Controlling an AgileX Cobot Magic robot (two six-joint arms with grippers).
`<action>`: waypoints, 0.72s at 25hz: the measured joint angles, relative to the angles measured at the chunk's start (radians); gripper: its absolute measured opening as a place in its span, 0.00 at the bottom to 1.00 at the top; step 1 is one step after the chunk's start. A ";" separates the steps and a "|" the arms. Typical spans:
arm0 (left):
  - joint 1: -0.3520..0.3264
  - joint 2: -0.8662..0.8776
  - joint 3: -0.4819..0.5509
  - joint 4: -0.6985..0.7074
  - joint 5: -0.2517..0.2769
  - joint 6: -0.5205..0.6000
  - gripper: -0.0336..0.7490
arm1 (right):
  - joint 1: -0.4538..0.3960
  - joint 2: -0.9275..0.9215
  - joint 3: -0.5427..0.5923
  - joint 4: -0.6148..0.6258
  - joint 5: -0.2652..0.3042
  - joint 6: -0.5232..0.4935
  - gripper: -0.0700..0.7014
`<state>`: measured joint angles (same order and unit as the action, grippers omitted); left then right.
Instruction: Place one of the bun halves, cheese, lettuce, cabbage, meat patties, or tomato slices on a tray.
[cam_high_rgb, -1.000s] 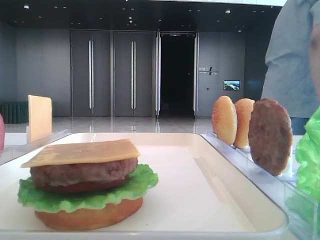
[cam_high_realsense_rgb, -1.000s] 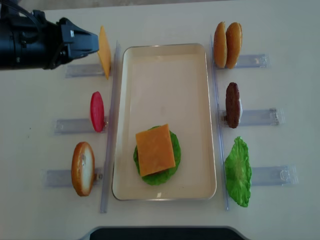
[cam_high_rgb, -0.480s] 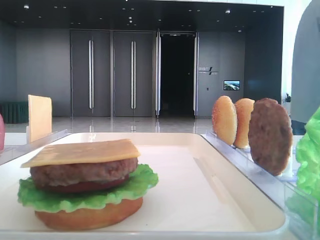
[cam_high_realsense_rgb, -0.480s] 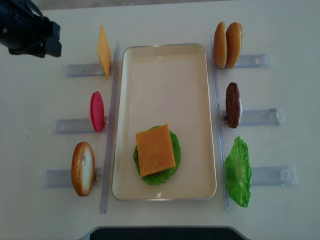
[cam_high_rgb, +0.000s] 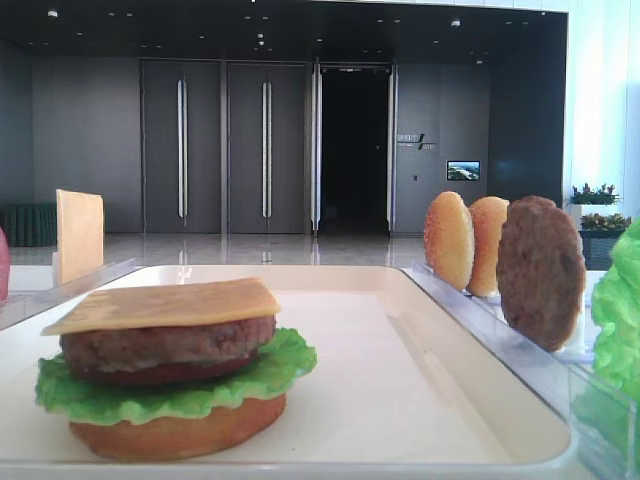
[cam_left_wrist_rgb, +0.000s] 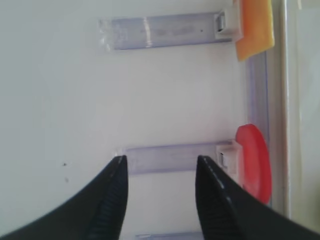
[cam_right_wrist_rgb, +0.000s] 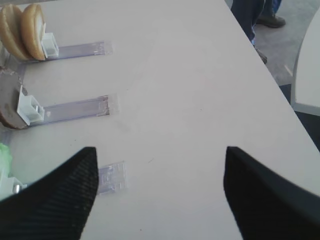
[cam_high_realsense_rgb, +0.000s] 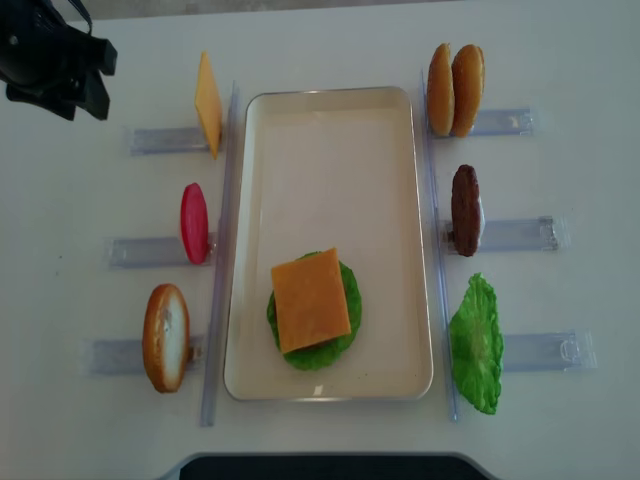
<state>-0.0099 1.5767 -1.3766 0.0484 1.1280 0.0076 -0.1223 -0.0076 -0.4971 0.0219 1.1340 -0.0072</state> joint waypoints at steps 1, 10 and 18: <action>0.000 0.003 -0.017 0.019 0.011 -0.008 0.48 | 0.000 0.000 0.000 0.000 0.000 0.000 0.77; 0.132 0.051 -0.053 -0.033 0.061 -0.028 0.47 | 0.000 0.000 0.000 0.000 0.000 0.000 0.77; 0.162 0.053 -0.053 -0.115 0.080 0.049 0.47 | 0.000 0.000 0.000 0.000 0.000 0.000 0.77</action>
<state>0.1516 1.6299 -1.4300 -0.0664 1.2078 0.0567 -0.1223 -0.0076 -0.4971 0.0219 1.1340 -0.0072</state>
